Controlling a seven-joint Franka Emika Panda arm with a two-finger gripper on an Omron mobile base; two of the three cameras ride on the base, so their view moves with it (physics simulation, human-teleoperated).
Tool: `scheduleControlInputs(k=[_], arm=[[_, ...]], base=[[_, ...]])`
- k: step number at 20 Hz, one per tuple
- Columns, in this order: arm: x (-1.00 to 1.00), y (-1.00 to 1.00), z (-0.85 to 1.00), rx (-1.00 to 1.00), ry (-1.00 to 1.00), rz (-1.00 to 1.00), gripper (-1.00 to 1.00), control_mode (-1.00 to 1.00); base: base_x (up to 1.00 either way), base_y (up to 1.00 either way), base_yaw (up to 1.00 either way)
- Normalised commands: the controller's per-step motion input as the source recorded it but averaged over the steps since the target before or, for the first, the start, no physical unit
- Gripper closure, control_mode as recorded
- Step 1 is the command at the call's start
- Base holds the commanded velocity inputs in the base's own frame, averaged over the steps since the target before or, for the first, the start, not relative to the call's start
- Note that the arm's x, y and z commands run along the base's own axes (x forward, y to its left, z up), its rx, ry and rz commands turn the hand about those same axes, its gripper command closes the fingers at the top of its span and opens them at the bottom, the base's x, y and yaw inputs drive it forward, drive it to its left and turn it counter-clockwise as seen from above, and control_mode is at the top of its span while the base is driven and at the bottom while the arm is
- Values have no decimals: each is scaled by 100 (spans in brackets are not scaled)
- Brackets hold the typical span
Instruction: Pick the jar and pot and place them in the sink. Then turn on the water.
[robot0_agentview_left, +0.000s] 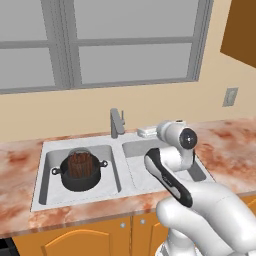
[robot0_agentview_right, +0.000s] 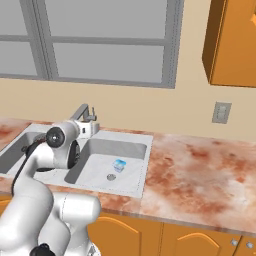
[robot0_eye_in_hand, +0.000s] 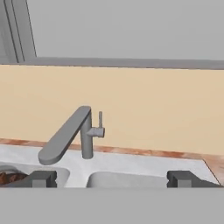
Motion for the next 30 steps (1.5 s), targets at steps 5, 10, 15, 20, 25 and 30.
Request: scheduleControlInputs(k=[5, 10, 15, 20, 25, 30], arm=[[0, -16, -6, 0, -11, 5, -100, -100], [0, -6, -10, 0, -12, 3, -100, -100], [1, -1, -18, 0, -14, 3, -100, -100], [0, -3, -32, 0, -9, 0, -100, -100], [29, -20, -42, 2, -6, 0, -100, -100], [40, -33, -47, 2, -5, 1, -100, -100]], base=[[0, 0, 0], [0, 0, 0], [0, 0, 0], [0, 0, 0], [0, 0, 0], [0, 0, 0]])
